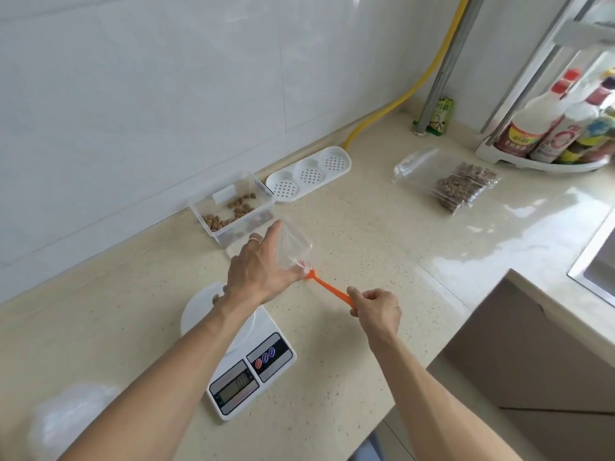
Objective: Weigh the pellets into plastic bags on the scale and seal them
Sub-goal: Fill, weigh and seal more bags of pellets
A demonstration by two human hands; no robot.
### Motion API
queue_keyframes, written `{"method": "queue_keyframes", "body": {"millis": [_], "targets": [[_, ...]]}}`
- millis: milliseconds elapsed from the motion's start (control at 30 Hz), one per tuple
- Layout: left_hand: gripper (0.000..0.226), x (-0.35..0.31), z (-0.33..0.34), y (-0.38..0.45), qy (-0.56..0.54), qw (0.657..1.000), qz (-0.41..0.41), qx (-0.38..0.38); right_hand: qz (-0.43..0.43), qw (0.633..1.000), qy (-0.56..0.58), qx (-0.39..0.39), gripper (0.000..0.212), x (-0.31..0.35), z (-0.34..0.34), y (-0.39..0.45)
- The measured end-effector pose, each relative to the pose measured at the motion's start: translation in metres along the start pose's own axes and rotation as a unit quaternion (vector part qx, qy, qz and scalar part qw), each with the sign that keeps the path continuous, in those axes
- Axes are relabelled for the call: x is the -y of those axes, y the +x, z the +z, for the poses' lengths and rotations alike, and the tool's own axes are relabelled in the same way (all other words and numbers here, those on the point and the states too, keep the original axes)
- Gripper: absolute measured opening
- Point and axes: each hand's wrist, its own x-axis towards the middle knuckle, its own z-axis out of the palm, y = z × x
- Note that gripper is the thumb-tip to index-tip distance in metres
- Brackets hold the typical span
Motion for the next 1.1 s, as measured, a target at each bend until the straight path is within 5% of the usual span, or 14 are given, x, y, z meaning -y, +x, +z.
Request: {"method": "queue_keyframes", "body": {"millis": [200, 400, 567, 700, 767, 933, 1100], "targets": [[0.099, -0.002, -0.006, -0.001, -0.005, 1.0, 0.017, -0.015, -0.062, 0.983, -0.17, -0.009, 0.05, 0.017, -0.006, -0.005], [0.102, 0.001, -0.014, -0.004, -0.025, 0.999, 0.012, -0.035, -0.217, 0.965, -0.033, 0.143, 0.036, 0.115, -0.01, -0.039], [0.107, 0.0, -0.032, -0.009, -0.13, 0.987, 0.051, -0.077, -0.346, 0.905, -0.169, 0.184, 0.016, 0.176, -0.005, -0.062], [0.12, 0.006, -0.049, -0.014, -0.21, 0.975, 0.055, -0.053, -0.355, 0.902, -0.135, 0.204, 0.018, 0.196, -0.005, -0.067], [0.104, 0.017, -0.053, -0.013, -0.282, 0.957, 0.055, -0.036, -0.365, 0.894, -0.123, 0.23, 0.018, 0.203, -0.004, -0.069], [0.017, 0.04, -0.062, -0.014, -0.375, 0.926, 0.004, 0.028, -0.344, 0.89, -0.081, 0.287, 0.017, 0.216, 0.005, -0.071], [0.018, 0.069, -0.062, -0.017, -0.322, 0.945, -0.045, 0.022, -0.352, 0.873, -0.133, 0.309, 0.016, 0.213, 0.021, -0.068]]}}
